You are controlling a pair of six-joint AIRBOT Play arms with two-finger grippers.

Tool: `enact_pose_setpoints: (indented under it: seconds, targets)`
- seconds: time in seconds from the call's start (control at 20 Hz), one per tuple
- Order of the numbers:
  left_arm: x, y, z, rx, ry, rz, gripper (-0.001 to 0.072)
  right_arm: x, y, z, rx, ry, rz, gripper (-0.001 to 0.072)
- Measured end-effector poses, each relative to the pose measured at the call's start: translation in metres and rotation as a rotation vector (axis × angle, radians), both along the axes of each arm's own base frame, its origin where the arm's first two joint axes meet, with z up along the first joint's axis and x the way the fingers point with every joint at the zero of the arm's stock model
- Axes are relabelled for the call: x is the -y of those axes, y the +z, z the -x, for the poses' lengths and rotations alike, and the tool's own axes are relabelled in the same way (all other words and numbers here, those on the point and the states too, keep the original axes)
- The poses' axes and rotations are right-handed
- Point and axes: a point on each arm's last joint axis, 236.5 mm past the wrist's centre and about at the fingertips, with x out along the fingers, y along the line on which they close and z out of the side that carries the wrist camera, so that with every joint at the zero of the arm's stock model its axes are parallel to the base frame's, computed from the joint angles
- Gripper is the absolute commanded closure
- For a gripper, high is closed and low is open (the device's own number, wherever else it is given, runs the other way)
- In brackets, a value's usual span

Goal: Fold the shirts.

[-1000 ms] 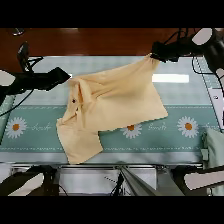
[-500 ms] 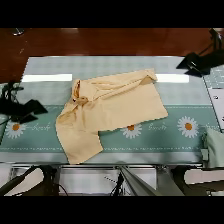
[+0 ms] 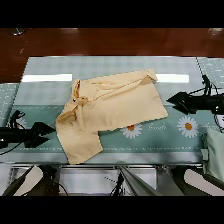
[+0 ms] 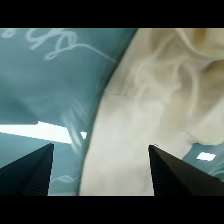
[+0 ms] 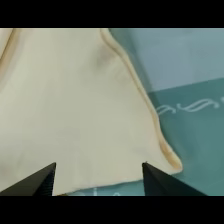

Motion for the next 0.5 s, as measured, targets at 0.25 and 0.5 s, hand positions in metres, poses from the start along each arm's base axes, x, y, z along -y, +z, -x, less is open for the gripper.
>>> enact_pose_setpoints:
  seconds: [0.25, 0.5]
  targets:
    - [0.003, -0.005, -0.025, 0.139, 0.084, 0.012, 0.0005, -0.027, -0.008, 0.018, 0.002, 0.027, -0.059, 0.0092]
    - [0.021, -0.010, -0.035, 0.178, 0.029, 0.003, 0.0007, -0.051, -0.008, 0.015, 0.025, 0.051, -0.069, 0.0092]
